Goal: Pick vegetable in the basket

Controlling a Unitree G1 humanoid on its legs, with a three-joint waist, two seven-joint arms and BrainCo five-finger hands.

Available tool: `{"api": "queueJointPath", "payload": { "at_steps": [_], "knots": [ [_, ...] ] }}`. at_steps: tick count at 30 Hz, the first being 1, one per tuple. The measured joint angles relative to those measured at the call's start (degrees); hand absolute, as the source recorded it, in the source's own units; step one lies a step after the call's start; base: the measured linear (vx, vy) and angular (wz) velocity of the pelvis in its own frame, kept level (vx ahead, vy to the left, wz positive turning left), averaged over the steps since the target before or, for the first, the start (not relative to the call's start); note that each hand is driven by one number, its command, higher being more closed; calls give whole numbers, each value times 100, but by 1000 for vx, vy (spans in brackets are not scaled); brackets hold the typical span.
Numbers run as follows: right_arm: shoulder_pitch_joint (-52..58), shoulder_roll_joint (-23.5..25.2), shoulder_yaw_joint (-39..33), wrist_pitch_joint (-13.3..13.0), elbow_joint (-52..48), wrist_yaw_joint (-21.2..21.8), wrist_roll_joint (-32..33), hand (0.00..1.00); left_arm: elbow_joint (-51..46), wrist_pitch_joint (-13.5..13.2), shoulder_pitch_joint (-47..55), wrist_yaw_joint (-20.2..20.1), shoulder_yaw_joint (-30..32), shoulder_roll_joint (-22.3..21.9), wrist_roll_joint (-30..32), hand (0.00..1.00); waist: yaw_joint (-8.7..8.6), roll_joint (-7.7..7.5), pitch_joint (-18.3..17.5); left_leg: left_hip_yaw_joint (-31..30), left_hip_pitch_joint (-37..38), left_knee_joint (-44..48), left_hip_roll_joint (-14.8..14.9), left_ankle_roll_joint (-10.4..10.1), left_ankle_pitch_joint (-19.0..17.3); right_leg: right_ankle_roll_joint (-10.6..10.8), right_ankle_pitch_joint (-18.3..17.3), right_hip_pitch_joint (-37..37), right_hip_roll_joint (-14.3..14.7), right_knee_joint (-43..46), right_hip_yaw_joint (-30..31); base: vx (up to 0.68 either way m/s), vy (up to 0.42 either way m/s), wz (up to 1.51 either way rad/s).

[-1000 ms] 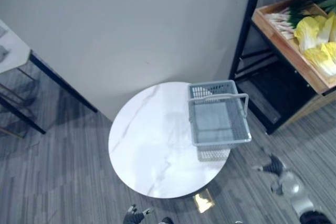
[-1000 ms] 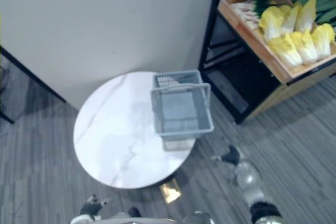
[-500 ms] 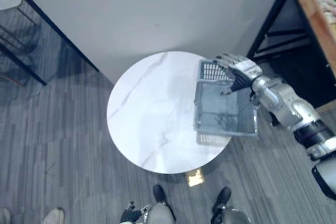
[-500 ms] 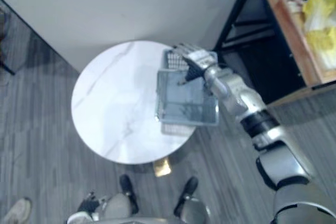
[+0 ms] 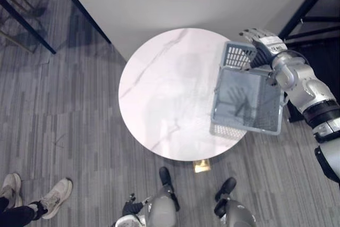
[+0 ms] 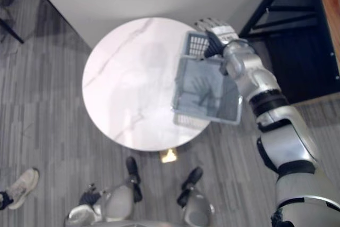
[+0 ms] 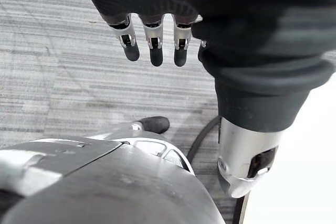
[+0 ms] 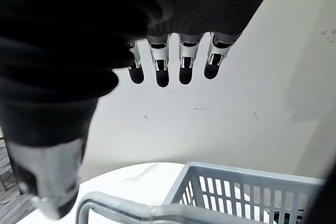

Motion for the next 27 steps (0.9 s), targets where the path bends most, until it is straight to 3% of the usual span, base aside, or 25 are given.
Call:
{"api": "queueJointPath", "payload": {
  "at_steps": [7, 27],
  "knots": [
    [-3, 8, -115, 109, 274, -12, -7, 0, -53, -8, -104, 72, -212, 21, -4, 0, -15, 108, 237, 33, -22, -72, -1, 0, 0, 1, 1, -134, 11, 22, 107, -20, 12, -6],
    [192, 161, -292, 146, 674, -26, -15, 0, -49, -63, -134, 146, -390, 29, 2, 0, -26, 214, 332, 186, -20, -74, -2, 1, 2, -1, 1, -295, -7, 87, 306, 6, 2, -4]
  ]
}}
